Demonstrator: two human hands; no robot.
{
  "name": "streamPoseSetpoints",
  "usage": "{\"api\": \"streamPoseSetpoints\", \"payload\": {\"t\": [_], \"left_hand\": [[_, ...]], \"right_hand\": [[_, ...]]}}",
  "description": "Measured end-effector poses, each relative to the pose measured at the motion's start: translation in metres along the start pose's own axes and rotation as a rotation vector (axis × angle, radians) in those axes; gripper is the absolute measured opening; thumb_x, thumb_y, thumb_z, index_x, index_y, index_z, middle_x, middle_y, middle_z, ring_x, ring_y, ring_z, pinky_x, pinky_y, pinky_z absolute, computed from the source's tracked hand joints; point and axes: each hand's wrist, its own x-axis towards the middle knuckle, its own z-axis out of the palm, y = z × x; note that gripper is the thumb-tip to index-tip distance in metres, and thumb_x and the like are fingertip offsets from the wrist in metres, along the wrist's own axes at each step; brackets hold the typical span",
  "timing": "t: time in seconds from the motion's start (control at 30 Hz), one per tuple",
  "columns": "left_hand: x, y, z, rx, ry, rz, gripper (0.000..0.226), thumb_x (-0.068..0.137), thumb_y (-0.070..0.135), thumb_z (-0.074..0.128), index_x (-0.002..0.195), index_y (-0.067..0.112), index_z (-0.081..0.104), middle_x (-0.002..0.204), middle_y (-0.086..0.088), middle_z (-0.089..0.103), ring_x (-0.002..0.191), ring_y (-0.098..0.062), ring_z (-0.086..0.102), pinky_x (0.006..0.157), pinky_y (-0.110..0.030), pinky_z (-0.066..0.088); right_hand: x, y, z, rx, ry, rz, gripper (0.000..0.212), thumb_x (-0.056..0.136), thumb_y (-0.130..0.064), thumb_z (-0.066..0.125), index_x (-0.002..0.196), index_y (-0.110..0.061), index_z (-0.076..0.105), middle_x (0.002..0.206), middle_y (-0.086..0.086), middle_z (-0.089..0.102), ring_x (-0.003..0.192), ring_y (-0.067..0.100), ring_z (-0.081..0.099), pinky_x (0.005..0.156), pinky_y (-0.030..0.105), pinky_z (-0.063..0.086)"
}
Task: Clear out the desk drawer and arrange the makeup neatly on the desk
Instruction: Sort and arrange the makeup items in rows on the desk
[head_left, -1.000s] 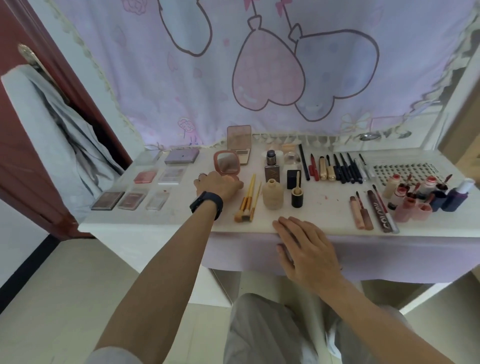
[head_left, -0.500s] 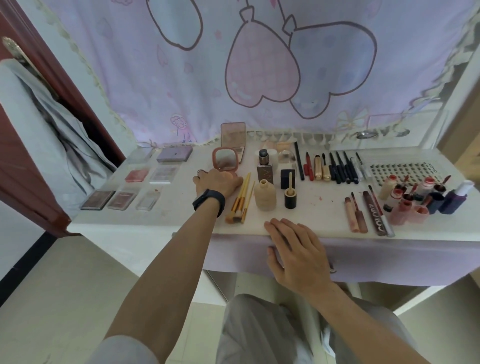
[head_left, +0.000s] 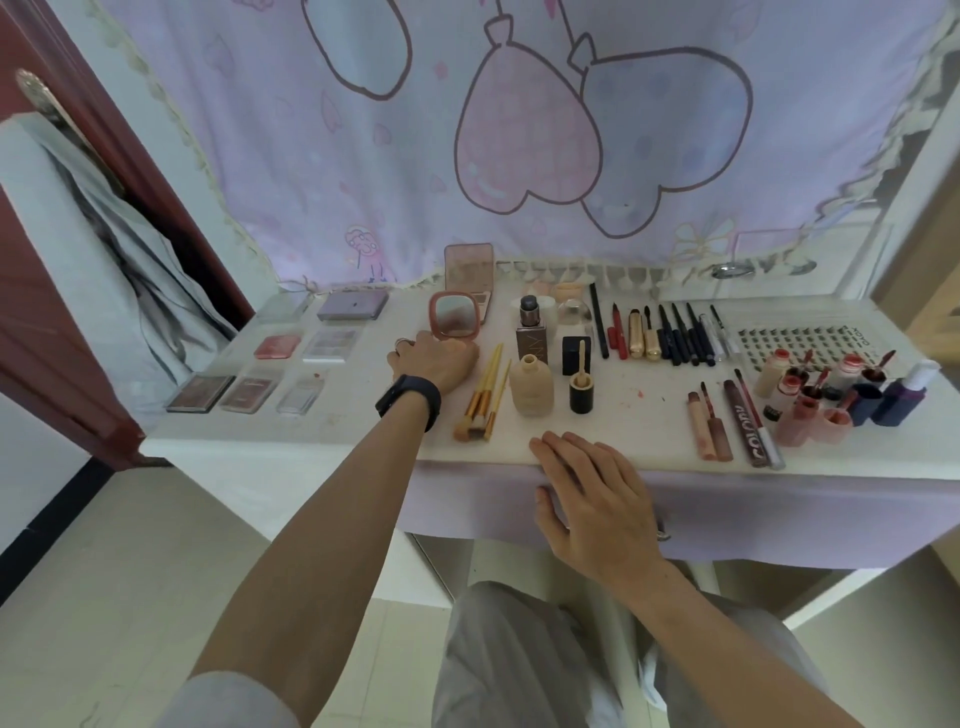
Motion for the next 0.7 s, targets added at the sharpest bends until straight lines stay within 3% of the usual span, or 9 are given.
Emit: {"api": "streamPoseSetpoints", "payload": {"t": [0.1, 0.17, 0.27, 0.4, 0.6, 0.7], "left_hand": [[-0.017, -0.021, -0.016, -0.177, 0.009, 0.051, 0.078, 0.079, 0.058, 0.053, 0.144, 0.017, 0.042, 0.142, -0.015, 0.041, 0.133, -0.035, 0.036, 0.098, -0.043, 0.035], [-0.024, -0.043, -0.027, -0.148, 0.073, 0.113, 0.065, 0.09, 0.056, 0.057, 0.142, 0.017, 0.047, 0.142, -0.017, 0.044, 0.133, -0.035, 0.037, 0.105, -0.044, 0.037], [-0.032, -0.081, -0.042, -0.088, 0.192, 0.153, 0.048, 0.092, 0.038, 0.06, 0.136, 0.018, 0.054, 0.143, -0.018, 0.044, 0.134, -0.034, 0.036, 0.109, -0.042, 0.034], [-0.038, -0.136, -0.059, 0.008, 0.292, 0.094, 0.049, 0.093, 0.033, 0.056, 0.14, 0.019, 0.05, 0.147, -0.016, 0.04, 0.138, -0.033, 0.03, 0.111, -0.044, 0.032], [-0.029, -0.177, -0.072, 0.117, 0.26, 0.039, 0.054, 0.097, 0.043, 0.049, 0.148, 0.025, 0.043, 0.15, -0.014, 0.04, 0.142, -0.032, 0.026, 0.113, -0.044, 0.031], [-0.019, -0.18, -0.075, 0.181, 0.204, 0.057, 0.049, 0.098, 0.045, 0.044, 0.142, 0.027, 0.049, 0.144, -0.013, 0.05, 0.138, -0.031, 0.034, 0.112, -0.043, 0.034]], "right_hand": [[0.001, -0.001, -0.006, 0.037, -0.034, 0.013, 0.048, 0.092, -0.031, 0.062, 0.137, -0.013, 0.062, 0.138, 0.006, 0.061, 0.126, 0.025, 0.057, 0.109, 0.042, 0.043], [0.003, -0.003, -0.012, 0.057, -0.059, 0.027, 0.045, 0.096, -0.031, 0.056, 0.136, -0.012, 0.063, 0.138, 0.007, 0.061, 0.126, 0.026, 0.057, 0.109, 0.044, 0.044], [0.008, -0.013, -0.021, 0.097, -0.086, 0.011, 0.043, 0.097, -0.03, 0.051, 0.132, -0.011, 0.065, 0.136, 0.008, 0.063, 0.126, 0.026, 0.058, 0.106, 0.048, 0.047], [0.026, -0.051, -0.022, 0.193, -0.111, -0.089, 0.04, 0.093, -0.022, 0.062, 0.131, -0.01, 0.065, 0.139, 0.006, 0.061, 0.134, 0.021, 0.053, 0.112, 0.04, 0.044], [0.071, -0.122, 0.004, 0.158, -0.298, -0.164, 0.057, 0.092, -0.026, 0.061, 0.145, -0.007, 0.052, 0.154, 0.009, 0.047, 0.144, 0.024, 0.043, 0.118, 0.038, 0.028], [0.086, -0.139, 0.024, 0.133, -0.497, -0.173, 0.068, 0.099, -0.032, 0.049, 0.158, -0.008, 0.025, 0.167, 0.008, 0.017, 0.155, 0.024, 0.017, 0.122, 0.04, 0.007]]}}
